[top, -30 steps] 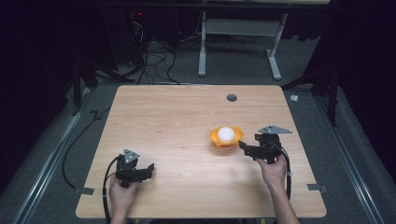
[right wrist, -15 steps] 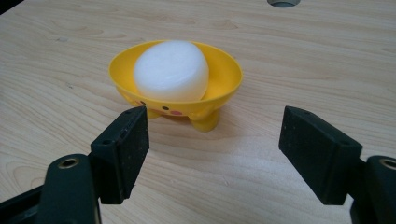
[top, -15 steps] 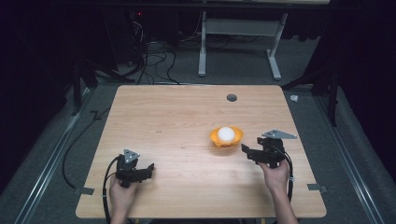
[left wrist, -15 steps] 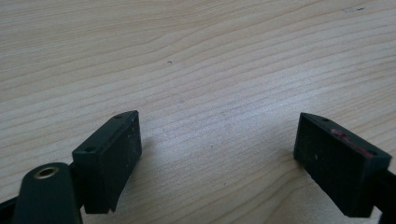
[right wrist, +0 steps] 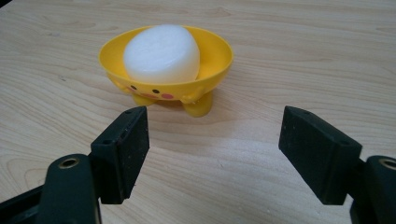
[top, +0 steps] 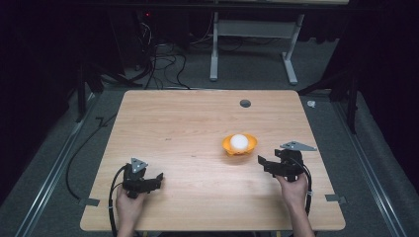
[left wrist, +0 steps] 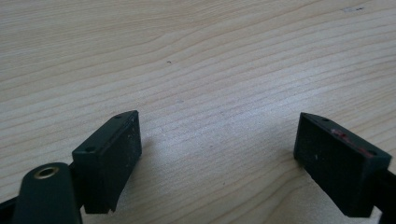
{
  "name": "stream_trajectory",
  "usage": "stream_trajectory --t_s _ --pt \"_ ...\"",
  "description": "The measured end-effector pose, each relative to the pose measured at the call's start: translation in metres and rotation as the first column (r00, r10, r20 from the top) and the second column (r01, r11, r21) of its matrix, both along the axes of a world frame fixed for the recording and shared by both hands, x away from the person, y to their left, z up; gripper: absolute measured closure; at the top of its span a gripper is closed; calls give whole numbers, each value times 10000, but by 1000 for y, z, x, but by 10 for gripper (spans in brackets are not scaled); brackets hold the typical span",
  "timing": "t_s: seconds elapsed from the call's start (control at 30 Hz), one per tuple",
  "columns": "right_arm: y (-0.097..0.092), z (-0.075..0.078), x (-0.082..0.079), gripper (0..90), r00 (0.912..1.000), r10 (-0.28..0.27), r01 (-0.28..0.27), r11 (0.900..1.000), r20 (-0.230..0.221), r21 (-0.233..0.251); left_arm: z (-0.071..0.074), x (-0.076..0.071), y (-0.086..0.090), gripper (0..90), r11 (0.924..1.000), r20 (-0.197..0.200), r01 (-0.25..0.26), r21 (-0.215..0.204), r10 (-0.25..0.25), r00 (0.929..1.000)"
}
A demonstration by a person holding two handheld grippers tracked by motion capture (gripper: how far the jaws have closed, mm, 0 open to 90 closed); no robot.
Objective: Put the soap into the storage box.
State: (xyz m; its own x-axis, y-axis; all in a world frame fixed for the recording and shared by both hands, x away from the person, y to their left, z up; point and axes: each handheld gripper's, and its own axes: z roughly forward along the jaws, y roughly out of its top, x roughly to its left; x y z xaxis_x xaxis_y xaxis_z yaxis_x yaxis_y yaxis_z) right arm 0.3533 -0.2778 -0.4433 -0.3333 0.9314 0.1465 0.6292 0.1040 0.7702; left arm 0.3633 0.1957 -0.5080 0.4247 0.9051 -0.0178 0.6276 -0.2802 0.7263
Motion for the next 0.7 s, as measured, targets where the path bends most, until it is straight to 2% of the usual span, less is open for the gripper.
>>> stream_trajectory --t_s 0.5,0.7 --pt "-4 -13 -6 260 9994 -223 222 9998 -263 -26 0 0 0 155 10000 16 10 -2 -10 10000" --pt "-4 -17 -7 262 9990 -279 272 9994 -360 -200 0 0 0 155 10000 17 10 -3 -10 10000"
